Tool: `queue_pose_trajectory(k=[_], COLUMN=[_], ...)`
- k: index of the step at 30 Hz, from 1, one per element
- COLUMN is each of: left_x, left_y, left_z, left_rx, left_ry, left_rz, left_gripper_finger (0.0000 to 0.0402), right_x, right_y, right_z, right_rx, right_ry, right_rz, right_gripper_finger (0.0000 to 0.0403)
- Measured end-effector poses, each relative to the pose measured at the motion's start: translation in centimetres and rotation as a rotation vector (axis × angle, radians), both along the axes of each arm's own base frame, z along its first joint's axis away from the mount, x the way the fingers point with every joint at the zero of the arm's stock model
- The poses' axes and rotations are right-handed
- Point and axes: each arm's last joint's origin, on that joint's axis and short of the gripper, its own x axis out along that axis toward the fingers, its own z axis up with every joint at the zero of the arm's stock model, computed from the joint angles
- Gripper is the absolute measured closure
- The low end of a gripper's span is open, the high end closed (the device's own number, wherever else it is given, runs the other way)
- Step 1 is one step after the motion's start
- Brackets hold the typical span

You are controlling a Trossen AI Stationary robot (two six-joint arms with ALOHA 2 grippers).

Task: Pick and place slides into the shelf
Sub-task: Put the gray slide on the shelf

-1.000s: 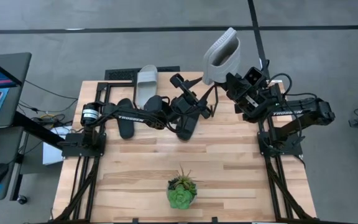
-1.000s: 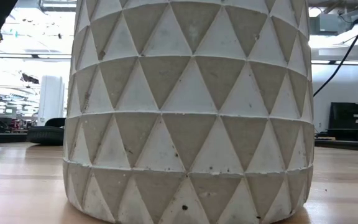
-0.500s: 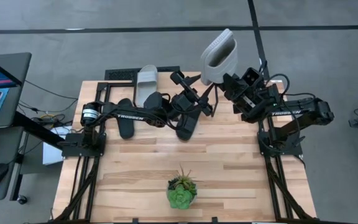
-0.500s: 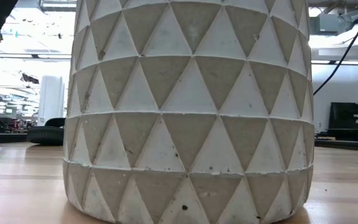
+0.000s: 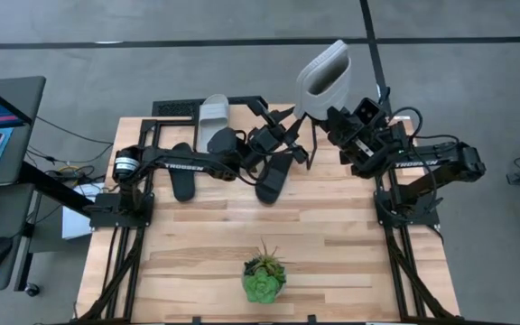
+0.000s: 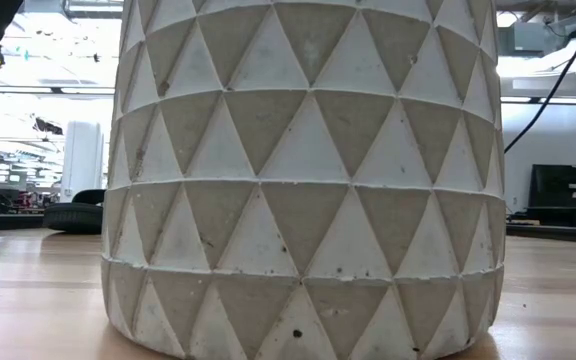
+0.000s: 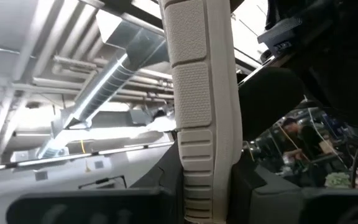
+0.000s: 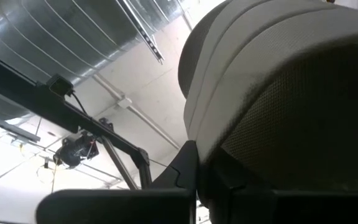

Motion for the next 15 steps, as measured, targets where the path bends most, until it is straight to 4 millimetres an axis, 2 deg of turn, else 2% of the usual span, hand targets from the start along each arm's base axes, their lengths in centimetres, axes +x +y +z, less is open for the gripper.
queue_pose_trajectory(k=[9,15], left_x=[0.17,0.19], left_y=[-0.17,-0.22], left_z=[0.73,0.7], left_rx=[0.021,0.021], left_ry=[0.021,0.019], left_rz=[0.016,0.015], left_gripper_finger=[0.0354,0.0354], right_x=[-0.18,-0.13], right_y=[0.12,0.51], right_z=[0.12,0.07], right_rx=[-0.035,-0.062], right_ry=[-0.02,-0.021], right_rz=[0.021,0.023], right_gripper_finger=[0.0392,0.035])
